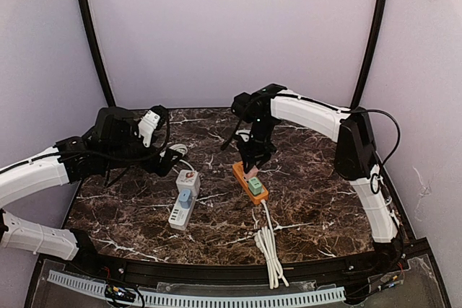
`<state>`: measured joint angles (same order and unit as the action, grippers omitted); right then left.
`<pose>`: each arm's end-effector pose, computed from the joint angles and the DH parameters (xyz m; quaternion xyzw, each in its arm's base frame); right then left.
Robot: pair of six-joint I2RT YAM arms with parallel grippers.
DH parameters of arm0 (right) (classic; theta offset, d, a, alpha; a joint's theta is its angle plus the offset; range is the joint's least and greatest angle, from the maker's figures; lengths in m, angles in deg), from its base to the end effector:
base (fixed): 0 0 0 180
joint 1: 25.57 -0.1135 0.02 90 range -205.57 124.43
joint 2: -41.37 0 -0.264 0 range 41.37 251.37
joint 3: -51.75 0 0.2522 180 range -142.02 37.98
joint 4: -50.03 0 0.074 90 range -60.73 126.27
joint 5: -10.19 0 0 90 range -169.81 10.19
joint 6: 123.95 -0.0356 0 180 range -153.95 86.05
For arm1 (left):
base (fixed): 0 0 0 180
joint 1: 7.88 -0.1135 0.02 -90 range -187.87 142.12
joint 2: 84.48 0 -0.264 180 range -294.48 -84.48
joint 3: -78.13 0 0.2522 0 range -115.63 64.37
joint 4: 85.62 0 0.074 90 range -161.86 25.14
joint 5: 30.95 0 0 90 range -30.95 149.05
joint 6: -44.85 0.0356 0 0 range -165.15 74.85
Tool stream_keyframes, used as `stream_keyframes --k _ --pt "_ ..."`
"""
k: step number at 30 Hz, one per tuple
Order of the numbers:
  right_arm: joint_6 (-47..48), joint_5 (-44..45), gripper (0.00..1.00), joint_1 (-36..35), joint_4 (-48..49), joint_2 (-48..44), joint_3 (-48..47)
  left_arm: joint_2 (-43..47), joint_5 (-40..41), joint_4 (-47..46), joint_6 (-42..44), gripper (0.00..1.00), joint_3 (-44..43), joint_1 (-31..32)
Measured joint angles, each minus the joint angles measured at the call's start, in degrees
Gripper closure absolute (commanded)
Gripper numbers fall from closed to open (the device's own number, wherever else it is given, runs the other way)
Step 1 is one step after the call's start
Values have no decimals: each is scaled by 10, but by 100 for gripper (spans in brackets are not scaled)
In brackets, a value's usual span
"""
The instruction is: Insert the plug
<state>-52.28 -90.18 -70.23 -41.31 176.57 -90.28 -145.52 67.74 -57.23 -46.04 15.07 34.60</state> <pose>0.3285 0.3336 0.2210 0.2308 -0.9676 -0.1019 0.0065 0.1821 -0.1595 0.3049 0.2635 0.8063 -0.1344 0.5122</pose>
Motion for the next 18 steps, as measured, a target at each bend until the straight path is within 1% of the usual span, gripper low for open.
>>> stream_keyframes --k 18 --pt "5 -2 100 -1 7 0 3 1 1 0 2 1 1 0"
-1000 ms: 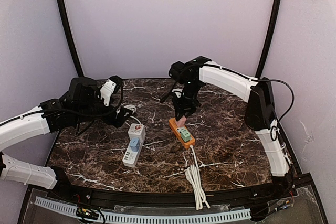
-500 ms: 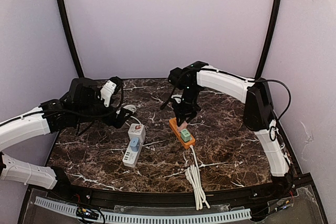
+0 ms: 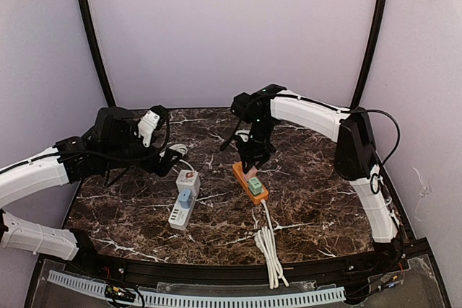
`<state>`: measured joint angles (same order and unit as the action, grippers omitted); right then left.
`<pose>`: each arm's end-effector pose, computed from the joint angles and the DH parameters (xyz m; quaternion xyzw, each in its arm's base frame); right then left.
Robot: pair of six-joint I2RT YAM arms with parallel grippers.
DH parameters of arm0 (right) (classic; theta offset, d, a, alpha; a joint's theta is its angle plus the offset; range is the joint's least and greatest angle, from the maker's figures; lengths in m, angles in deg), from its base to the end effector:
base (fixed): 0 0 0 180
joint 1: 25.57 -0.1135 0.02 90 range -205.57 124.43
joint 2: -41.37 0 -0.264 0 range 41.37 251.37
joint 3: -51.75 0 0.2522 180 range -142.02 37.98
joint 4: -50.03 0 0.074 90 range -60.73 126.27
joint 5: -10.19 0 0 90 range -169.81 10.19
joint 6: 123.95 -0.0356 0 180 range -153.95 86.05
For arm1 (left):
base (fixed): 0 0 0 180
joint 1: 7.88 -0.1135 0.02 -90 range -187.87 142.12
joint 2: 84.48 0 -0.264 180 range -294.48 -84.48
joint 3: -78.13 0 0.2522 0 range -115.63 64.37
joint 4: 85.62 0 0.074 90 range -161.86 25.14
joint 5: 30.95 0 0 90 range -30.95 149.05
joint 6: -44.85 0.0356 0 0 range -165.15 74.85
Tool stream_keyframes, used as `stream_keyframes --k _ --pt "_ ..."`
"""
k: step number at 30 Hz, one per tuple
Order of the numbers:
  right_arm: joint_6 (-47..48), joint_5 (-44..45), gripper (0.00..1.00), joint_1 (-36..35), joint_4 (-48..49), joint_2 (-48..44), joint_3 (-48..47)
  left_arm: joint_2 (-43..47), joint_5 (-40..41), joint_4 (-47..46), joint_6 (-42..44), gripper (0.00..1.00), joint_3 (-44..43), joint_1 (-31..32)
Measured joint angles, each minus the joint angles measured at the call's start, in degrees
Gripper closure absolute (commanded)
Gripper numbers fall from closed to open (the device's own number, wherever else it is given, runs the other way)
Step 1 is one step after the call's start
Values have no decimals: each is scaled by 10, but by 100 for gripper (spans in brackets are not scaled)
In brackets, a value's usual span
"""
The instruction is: Insert the plug
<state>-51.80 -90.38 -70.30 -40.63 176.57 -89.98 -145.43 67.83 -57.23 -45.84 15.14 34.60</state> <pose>0.3286 0.3347 0.2198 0.2357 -0.9661 -0.1051 0.0042 0.1819 -0.1592 0.3048 0.2644 0.8059 -0.1329 0.5128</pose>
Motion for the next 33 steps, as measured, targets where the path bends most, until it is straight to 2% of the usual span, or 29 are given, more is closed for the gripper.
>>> stream_keyframes --k 24,33 --pt "-3 3 100 -2 16 2 13 28 3 1 1 1 26 0" --pt "-18 18 100 -9 21 2 19 29 3 0 29 1 26 0"
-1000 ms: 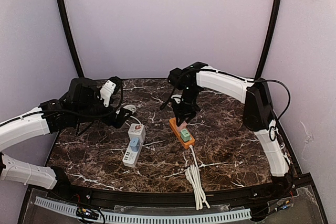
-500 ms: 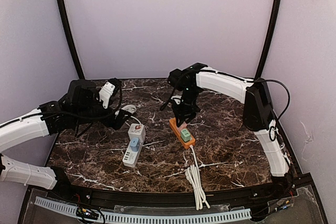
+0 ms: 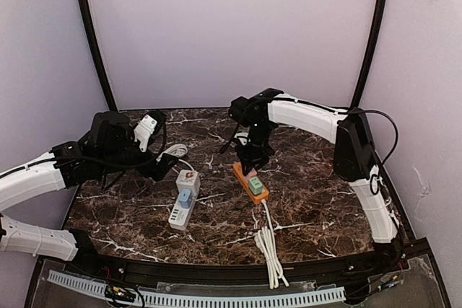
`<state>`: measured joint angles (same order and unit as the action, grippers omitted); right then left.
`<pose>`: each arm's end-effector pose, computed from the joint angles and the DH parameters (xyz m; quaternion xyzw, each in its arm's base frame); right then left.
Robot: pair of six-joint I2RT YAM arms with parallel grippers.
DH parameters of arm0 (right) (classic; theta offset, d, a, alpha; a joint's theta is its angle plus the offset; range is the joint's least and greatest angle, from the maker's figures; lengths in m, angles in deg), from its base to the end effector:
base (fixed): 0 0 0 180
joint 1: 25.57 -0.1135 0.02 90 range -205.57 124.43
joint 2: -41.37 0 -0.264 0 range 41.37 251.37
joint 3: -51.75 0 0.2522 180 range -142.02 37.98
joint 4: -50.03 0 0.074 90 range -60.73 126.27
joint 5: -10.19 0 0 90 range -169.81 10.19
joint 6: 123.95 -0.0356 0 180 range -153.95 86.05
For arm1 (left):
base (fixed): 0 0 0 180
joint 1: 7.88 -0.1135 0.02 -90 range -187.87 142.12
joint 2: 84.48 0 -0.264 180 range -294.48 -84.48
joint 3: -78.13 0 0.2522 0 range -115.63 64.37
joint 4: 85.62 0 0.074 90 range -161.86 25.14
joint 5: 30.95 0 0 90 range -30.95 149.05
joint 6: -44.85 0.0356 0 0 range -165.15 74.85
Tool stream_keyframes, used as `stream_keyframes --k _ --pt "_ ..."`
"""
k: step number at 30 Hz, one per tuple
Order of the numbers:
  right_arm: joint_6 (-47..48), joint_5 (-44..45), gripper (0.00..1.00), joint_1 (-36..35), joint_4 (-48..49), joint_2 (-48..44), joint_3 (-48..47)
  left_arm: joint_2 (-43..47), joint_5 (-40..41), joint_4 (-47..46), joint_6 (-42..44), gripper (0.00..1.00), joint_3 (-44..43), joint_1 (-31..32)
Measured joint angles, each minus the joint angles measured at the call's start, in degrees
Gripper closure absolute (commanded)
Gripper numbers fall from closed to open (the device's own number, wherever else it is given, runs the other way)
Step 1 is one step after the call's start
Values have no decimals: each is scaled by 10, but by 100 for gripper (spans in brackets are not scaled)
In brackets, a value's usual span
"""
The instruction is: Insert the plug
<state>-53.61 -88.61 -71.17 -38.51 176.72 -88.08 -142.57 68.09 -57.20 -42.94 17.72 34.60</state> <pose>0.3253 0.3400 0.2101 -0.2274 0.9694 0.0924 0.0022 0.1738 -0.1515 0.2998 0.2830 0.7982 -0.1188 0.5183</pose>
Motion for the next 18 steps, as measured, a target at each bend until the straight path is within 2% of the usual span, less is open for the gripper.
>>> stream_keyframes --k 8,18 --pt "-12 18 100 -5 6 -3 8 0 -11 0 8 1 0 0" --pt "-22 56 100 -5 11 -41 72 -1 -22 1 12 1 -3 0"
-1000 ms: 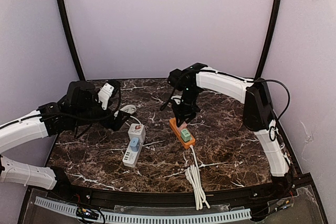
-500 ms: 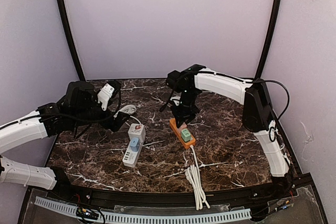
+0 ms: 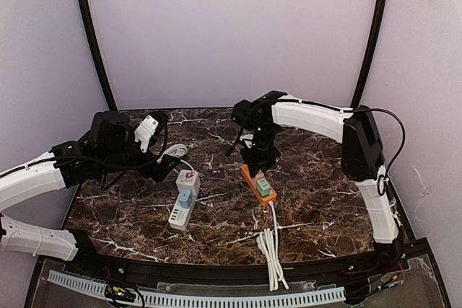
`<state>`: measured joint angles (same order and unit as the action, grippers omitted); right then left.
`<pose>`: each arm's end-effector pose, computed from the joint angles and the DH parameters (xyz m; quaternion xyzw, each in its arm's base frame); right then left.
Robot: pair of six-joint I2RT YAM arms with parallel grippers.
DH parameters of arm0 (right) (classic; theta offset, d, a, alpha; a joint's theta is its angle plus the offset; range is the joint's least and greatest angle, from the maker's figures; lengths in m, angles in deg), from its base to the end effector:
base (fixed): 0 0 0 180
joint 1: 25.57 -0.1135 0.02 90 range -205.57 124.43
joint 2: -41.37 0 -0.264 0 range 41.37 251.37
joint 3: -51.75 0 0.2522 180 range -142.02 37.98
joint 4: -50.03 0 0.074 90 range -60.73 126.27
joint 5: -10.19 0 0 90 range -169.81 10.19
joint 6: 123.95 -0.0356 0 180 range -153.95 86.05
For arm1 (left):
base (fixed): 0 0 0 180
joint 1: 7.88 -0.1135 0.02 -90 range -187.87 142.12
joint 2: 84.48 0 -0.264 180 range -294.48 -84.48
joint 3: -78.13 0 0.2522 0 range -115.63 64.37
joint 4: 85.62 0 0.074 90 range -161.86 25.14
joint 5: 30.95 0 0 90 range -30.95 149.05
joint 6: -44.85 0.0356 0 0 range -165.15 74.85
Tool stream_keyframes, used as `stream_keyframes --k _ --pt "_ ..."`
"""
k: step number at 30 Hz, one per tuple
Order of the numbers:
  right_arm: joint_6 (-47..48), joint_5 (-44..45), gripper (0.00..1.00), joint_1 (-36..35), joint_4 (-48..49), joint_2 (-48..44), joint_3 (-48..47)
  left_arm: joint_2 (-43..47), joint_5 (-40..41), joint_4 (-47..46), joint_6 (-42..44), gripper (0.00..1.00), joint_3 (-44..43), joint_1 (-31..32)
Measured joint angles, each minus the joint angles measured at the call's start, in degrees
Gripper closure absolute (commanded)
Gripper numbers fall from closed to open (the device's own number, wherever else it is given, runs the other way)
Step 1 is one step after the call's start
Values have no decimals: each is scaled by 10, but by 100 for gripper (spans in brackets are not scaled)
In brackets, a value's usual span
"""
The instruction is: Insert the plug
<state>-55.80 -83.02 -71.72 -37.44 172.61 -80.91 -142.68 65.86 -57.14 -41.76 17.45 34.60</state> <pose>0.3129 0.3286 0.2090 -0.2112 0.9764 0.0425 0.0129 0.1733 -0.1530 0.3008 0.3009 0.7919 -0.1295 0.5154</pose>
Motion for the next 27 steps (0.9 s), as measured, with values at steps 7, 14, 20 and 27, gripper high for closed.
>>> stream_keyframes --k 7,14,20,27 --pt "0 24 100 4 -7 -23 39 0 -3 0 -4 1 0 0" --pt "1 30 100 9 -21 -24 42 5 -1 4 -11 1 0 0" --pt "-3 23 100 9 -26 -19 32 17 2 4 -17 1 0 0" --pt "-19 19 100 8 -26 -18 32 20 8 4 -22 1 0 0"
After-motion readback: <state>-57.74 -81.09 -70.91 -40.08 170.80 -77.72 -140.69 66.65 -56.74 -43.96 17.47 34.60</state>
